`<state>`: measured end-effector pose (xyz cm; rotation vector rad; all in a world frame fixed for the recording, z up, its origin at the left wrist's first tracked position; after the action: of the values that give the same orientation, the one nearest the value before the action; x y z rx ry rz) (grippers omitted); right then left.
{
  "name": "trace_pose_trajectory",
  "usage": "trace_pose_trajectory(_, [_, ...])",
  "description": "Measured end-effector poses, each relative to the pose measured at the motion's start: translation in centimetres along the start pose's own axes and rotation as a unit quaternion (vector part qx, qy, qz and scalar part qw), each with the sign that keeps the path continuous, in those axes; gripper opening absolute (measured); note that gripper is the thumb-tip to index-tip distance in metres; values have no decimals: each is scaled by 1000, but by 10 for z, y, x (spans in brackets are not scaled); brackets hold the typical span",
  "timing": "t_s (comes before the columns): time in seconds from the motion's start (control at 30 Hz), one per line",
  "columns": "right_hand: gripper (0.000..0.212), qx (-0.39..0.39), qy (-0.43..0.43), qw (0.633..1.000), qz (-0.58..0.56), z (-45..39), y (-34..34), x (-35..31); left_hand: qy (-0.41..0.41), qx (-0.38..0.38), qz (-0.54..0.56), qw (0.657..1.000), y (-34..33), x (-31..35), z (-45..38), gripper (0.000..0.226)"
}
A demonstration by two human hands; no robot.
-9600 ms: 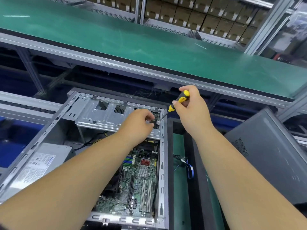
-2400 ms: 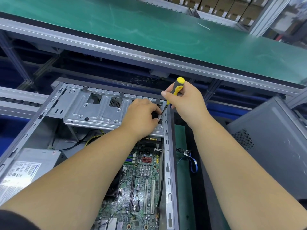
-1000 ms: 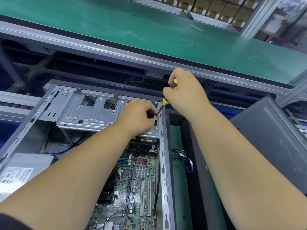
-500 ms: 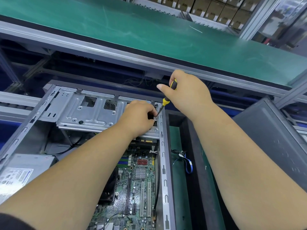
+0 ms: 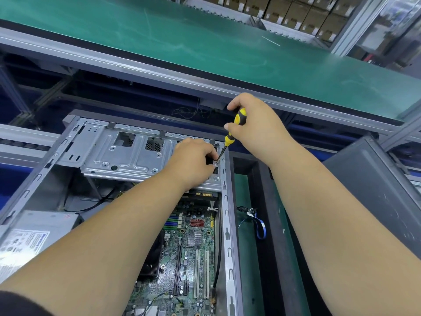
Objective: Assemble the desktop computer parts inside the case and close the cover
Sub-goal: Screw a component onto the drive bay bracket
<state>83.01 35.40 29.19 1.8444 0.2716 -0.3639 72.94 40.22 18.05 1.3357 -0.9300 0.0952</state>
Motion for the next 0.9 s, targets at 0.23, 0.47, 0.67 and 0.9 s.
trace_pose_trajectory(0.23, [26,5,21,1000,-6,4,-3,-9,1,1,-18,1000,0,1,0,17])
trace_pose_trajectory(0.47, [29,33,3,999,-24,5,-1,-5,-1,2,-18,1000,0,2,1,17])
trace_pose_trajectory(0.67, [34,32,-1,999,-37,10,-2,-6,1,3,-19,1000,1,3,1,17])
trace_pose_trajectory(0.9, [35,62,-2,997,-51,9,10,-5,5,-1,-19,1000,0,2,1,17])
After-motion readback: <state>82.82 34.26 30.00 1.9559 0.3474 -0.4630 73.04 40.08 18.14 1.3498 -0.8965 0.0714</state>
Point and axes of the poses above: each hand's wrist, its own z-axis away from the middle knuckle, its own y-axis out of the back of the hand, x = y × z, the point moved 9 cm from there along -z, towards the middle knuckle, and after that the axes turned 13 degrees about y, right-handed, at the moved point
